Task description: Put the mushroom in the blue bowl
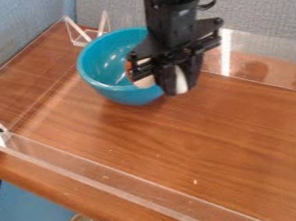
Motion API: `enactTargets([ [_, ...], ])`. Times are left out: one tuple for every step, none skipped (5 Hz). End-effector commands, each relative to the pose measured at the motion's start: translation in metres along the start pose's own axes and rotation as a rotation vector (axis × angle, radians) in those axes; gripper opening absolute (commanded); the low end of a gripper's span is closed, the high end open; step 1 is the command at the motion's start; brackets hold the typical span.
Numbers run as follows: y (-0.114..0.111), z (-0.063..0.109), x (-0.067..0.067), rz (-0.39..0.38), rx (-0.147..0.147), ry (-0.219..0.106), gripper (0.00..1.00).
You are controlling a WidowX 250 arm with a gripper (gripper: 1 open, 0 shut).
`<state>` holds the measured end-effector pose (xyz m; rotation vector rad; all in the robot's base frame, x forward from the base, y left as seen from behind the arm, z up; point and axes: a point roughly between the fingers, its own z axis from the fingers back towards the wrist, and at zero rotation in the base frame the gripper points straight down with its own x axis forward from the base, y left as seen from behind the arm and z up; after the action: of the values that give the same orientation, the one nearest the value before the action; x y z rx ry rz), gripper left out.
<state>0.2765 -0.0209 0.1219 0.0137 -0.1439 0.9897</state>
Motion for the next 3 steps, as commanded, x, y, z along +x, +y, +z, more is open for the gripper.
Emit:
enactTargets([
  [-0.009, 0.009, 0.016, 0.008, -0.048, -0.041, 0.00],
  [-0.013, 0.006, 0.021, -0.015, -0.053, -0.054, 0.00],
  [-0.016, 0.002, 0.027, -0.025, -0.053, -0.069, 0.00],
])
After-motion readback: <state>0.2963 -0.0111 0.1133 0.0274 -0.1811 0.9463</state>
